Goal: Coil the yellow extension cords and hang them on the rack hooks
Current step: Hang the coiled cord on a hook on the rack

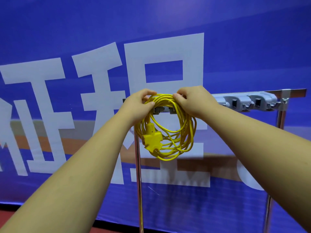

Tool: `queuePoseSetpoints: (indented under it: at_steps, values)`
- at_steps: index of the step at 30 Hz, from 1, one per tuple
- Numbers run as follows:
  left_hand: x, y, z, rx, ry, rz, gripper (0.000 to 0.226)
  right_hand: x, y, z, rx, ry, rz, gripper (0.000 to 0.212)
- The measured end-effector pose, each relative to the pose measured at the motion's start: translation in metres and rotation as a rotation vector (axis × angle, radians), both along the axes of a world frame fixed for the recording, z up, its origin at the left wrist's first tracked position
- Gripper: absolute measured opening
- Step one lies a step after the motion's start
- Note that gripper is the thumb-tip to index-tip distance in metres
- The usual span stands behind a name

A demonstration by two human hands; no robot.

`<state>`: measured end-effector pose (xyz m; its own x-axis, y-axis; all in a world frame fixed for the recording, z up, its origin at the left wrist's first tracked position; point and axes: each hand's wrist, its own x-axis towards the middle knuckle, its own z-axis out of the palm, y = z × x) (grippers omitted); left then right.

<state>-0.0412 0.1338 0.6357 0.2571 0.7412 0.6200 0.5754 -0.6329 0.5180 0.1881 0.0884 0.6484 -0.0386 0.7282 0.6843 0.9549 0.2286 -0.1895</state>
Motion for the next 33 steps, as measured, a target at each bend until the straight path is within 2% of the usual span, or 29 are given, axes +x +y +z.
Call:
queuePoseSetpoints:
  at_steps: [9, 18, 25, 30, 33]
  values:
    - [-0.005, -0.008, -0.011, 0.064, 0.094, -0.014, 0.061, -0.006, -0.013, -0.014, 0.002, -0.063, 0.032, 0.023]
    - [-0.002, 0.006, -0.001, 0.052, -0.034, 0.102, 0.041, -0.014, -0.021, -0.009, -0.022, 0.011, -0.047, 0.029]
    - [0.009, 0.008, 0.027, 0.08, 0.034, 0.261, 0.019, -0.02, -0.016, -0.001, -0.035, 0.042, -0.137, 0.028]
    - [0.009, 0.013, 0.03, -0.056, 0.019, 0.184, 0.019, -0.023, -0.01, 0.002, -0.08, 0.146, -0.147, 0.033]
    - [0.008, 0.016, 0.032, -0.054, 0.083, 0.175, 0.018, -0.021, -0.009, 0.006, -0.125, 0.134, -0.102, 0.035]
